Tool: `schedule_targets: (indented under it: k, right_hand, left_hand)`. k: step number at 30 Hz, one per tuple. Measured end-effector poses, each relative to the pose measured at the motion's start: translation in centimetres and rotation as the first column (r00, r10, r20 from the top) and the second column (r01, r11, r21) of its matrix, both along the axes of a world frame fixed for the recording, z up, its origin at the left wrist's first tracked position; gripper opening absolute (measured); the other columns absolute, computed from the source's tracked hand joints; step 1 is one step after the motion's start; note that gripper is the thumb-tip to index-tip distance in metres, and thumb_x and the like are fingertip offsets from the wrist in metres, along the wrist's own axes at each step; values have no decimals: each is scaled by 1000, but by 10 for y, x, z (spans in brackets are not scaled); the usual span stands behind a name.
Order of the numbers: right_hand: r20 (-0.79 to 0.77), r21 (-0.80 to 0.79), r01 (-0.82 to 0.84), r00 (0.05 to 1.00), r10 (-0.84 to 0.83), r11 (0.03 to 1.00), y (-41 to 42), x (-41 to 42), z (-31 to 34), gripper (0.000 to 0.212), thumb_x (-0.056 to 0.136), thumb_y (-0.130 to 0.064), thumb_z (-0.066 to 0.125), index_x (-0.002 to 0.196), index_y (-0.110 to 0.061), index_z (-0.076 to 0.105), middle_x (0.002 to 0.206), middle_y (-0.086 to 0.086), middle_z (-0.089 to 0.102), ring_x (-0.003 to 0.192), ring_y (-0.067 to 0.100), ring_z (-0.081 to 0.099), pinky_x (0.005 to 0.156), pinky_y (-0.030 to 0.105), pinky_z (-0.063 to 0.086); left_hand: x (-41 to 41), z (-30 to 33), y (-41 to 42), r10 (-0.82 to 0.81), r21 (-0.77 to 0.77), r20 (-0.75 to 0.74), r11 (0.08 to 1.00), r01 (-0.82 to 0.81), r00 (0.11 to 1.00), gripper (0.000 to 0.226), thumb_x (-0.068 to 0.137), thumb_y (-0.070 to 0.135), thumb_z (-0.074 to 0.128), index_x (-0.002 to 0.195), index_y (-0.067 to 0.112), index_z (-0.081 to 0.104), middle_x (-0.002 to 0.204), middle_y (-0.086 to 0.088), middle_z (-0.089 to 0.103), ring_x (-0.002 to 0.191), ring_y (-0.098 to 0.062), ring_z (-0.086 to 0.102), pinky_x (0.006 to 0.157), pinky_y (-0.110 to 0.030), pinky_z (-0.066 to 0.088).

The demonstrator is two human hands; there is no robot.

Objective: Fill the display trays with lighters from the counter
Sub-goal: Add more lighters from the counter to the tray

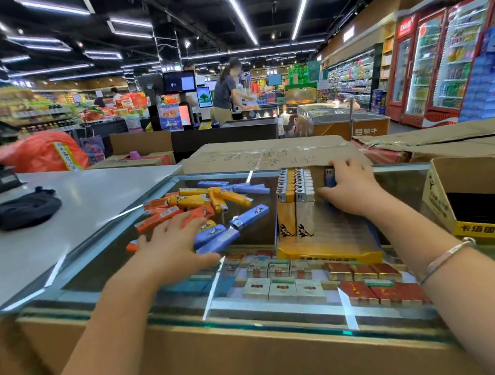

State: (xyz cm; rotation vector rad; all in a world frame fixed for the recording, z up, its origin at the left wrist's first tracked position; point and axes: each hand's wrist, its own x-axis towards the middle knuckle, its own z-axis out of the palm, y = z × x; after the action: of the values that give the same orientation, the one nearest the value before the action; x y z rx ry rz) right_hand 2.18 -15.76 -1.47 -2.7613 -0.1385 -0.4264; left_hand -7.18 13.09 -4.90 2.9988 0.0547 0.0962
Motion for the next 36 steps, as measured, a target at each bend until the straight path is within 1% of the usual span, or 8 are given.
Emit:
schedule_targets:
  k: [3,8,12,18,25,29,31,36]
  right_hand:
    - [16,19,-3,1000,3,1000,0,0,-1,64,88,-40,56,140,-11,31,140,17,35,130,38,30,103,46,32]
    - [23,31,-4,1000,4,1000,0,-2,-1,63,89,-36,56,141,-13,30,140,17,34,129,39,30,103,46,31]
    - [24,35,-3,1000,2,999,0,-4,0,63,88,-36,57,140,-13,31,139,17,35,128,38,31,102,45,32]
    - [18,50,-9,1000,9,999,0,-6,1,62,89,-34,57,140,-13,31,139,17,35,128,38,31,102,45,33]
    - [12,54,-8,1000,7,998,0,-8,2,61,89,-34,56,140,-12,30,139,16,33,127,40,30,101,44,34]
    - [5,52,-10,1000,10,999,0,-7,2,60,90,-35,55,140,-13,30,139,16,33,127,40,30,101,44,34]
    - [3,50,-15,1000,15,999,0,-7,2,60,90,-35,55,140,-13,30,139,16,33,128,40,30,102,45,33]
    - [7,58,-23,1000,23,998,0,-8,3,54,90,-33,54,136,-14,34,135,15,35,124,37,32,98,43,35]
  left_hand:
    - [-2,-14,0,86,20,12,996,-86,996,73,79,74,40,142,43,21,152,5,19,136,-26,23,109,-53,19]
    - [2,-18,-14,-3,68,185,998,-10,983,57,86,64,40,136,36,37,140,4,41,124,-20,39,104,-43,27]
    - [14,-11,-32,-56,-78,194,994,72,979,48,86,50,51,128,28,45,120,4,55,89,-12,47,72,-30,38]
    - [47,-6,-42,-55,-122,42,991,59,998,71,81,47,50,143,21,31,145,-5,39,128,-24,39,102,-44,36]
    - [74,0,-54,71,-66,3,995,-71,997,70,78,46,55,139,19,34,142,-12,35,127,-35,33,101,-47,34]
    - [82,4,-53,77,-235,-22,969,-80,997,59,77,36,60,128,14,40,107,-6,53,92,-23,55,72,-35,50]
    - [84,3,-54,99,-203,52,975,-86,994,47,78,35,59,116,14,43,87,-1,51,71,-15,53,53,-28,41]
    - [87,3,-51,130,-110,152,987,-114,980,28,81,32,56,96,17,39,75,0,48,65,-15,50,49,-27,33]
